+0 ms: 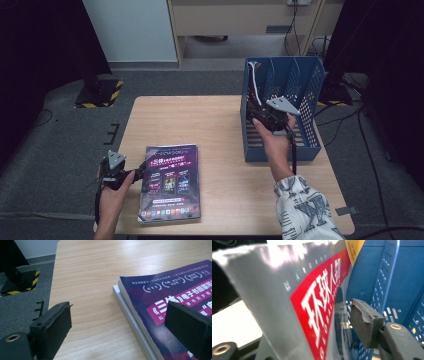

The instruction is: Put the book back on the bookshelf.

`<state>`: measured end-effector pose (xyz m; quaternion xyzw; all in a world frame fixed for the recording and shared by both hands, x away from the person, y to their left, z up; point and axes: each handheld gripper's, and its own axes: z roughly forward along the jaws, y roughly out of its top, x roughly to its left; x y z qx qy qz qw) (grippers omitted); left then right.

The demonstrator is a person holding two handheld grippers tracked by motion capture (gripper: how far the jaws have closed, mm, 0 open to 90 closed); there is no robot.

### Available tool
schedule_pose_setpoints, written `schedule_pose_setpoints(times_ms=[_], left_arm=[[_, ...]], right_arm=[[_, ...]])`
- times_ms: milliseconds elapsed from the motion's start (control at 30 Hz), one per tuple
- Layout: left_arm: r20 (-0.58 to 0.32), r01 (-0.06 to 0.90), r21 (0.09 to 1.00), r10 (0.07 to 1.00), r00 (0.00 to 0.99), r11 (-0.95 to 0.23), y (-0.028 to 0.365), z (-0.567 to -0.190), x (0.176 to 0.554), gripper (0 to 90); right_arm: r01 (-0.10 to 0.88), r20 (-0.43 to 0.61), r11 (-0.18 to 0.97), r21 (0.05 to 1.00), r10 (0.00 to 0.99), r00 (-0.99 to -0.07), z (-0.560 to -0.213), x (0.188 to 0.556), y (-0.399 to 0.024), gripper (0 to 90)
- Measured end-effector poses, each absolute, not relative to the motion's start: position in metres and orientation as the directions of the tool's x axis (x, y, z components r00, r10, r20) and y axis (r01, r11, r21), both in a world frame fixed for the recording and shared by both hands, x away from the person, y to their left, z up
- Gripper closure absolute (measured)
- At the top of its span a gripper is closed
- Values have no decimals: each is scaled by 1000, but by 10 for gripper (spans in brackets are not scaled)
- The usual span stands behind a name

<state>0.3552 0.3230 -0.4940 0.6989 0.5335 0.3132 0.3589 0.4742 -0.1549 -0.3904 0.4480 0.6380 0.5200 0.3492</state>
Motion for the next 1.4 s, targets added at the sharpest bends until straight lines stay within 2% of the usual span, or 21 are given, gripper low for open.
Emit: schedule_pose_setpoints(times_ms=[300,500,533,567,633,700,867,1167,1400], left_arm=[[57,522,835,970,236,-176,323,-494,355,68],[56,521,836,970,235,-174,323,-494,355,68],[55,521,836,970,235,-174,323,-494,355,68],[55,521,836,970,235,-174,323,-494,355,68],[55,522,835,970,235,-174,323,-494,355,68],[55,522,835,970,235,-174,323,-494,355,68],[55,522,835,970,236,-174,323,-494,355,68],[55,523,834,970,238,-175,323,-495,355,68],[54,523,835,970,236,-174,323,-494,355,68]], right_arm=[[227,15,81,971,920,-392,-391,469,-156,273],[217,18,75,973,917,-399,-395,469,-152,298],[220,20,75,973,917,-398,-395,471,-152,321],[222,28,68,973,916,-401,-395,471,-152,383],[213,21,70,975,916,-400,-394,472,-151,430],[211,18,77,974,910,-415,-393,473,-150,550],[215,-4,102,971,911,-412,-394,474,-147,554],[228,15,89,970,908,-418,-394,472,-147,329],[222,19,86,971,902,-431,-394,466,-148,261]])
